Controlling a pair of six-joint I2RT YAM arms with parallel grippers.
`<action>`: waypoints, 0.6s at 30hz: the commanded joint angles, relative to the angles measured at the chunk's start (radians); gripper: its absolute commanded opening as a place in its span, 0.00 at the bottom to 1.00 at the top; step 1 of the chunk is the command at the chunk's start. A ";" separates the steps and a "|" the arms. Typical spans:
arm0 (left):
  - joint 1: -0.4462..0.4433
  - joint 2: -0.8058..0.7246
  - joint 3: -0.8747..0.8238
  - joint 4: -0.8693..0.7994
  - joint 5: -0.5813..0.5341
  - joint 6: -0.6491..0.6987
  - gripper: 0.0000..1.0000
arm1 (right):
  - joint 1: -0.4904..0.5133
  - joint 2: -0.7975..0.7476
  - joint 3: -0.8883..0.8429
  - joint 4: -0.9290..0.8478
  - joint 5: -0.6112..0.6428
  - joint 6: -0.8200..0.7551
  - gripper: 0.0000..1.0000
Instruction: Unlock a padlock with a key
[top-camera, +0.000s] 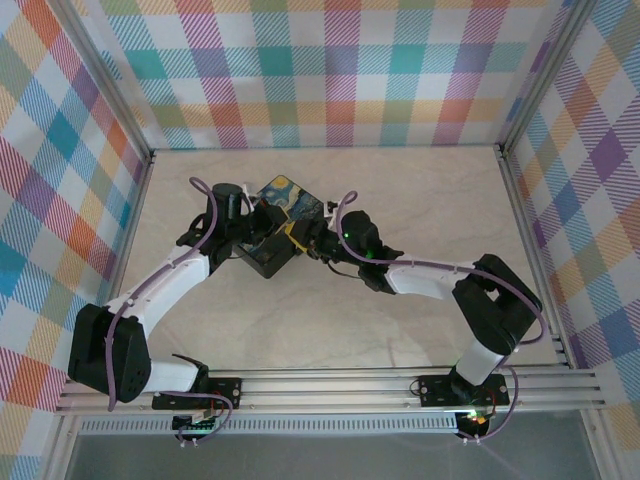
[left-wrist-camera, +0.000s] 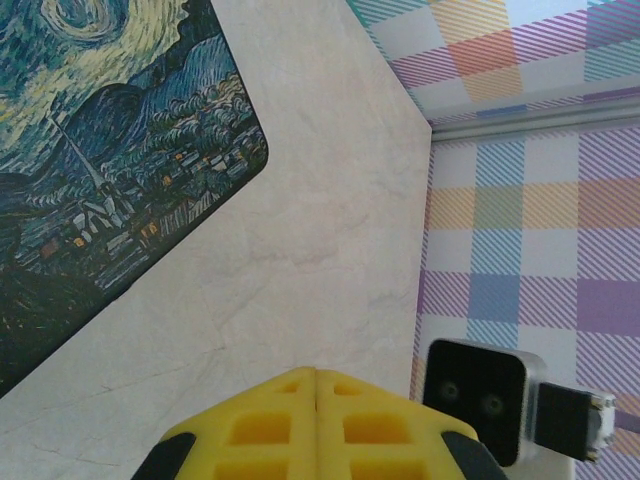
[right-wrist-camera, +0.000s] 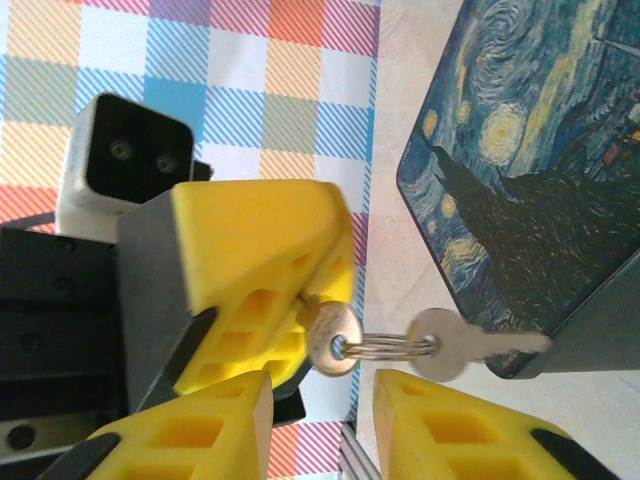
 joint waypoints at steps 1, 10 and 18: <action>0.009 -0.027 -0.010 0.042 0.024 -0.011 0.00 | -0.005 0.015 0.024 0.069 0.025 0.032 0.30; 0.014 -0.038 -0.034 0.055 0.031 -0.022 0.00 | -0.006 0.000 0.007 0.095 0.074 0.040 0.28; 0.014 -0.041 -0.053 0.088 0.054 -0.044 0.00 | -0.007 -0.001 0.021 0.091 0.064 0.031 0.21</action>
